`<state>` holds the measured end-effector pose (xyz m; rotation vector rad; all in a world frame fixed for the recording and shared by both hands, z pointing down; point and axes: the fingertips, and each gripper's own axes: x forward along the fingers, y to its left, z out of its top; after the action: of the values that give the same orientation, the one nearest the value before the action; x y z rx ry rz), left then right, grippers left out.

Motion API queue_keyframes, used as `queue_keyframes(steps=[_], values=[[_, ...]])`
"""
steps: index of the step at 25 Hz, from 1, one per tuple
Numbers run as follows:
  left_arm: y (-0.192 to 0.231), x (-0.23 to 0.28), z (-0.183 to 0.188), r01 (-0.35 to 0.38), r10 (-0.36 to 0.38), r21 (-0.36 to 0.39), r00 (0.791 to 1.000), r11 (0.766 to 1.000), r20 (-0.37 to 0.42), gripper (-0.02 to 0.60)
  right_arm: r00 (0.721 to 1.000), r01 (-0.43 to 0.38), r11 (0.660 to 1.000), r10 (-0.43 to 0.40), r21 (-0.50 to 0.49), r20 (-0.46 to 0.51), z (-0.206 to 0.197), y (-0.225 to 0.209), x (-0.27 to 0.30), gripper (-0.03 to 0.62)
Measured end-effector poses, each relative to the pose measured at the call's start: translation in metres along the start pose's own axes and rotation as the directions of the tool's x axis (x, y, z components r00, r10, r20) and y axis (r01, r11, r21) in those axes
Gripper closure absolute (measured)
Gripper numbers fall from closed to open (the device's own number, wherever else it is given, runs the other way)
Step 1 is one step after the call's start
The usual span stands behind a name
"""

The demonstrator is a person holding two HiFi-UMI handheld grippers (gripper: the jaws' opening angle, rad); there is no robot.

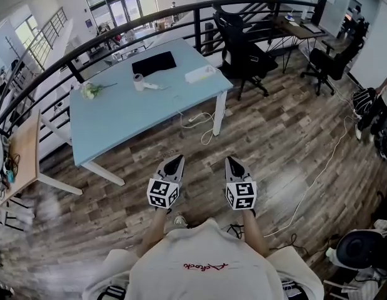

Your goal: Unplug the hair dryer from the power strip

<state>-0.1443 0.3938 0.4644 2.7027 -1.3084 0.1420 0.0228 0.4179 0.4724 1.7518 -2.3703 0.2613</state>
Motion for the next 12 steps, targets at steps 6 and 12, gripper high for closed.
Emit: queue_keyframes(steps=[6, 12], values=[[-0.015, 0.002, -0.011, -0.006, 0.006, 0.0, 1.0, 1.0, -0.025, 0.575, 1.0, -0.004, 1.0, 0.004, 0.02, -0.02, -0.014, -0.011, -0.011, 0.577], [-0.02, 0.004, -0.024, -0.014, 0.014, -0.005, 0.999, 1.0, -0.044, 0.575, 0.999, -0.012, 0.999, 0.013, 0.032, -0.032, -0.028, -0.014, -0.017, 0.577]])
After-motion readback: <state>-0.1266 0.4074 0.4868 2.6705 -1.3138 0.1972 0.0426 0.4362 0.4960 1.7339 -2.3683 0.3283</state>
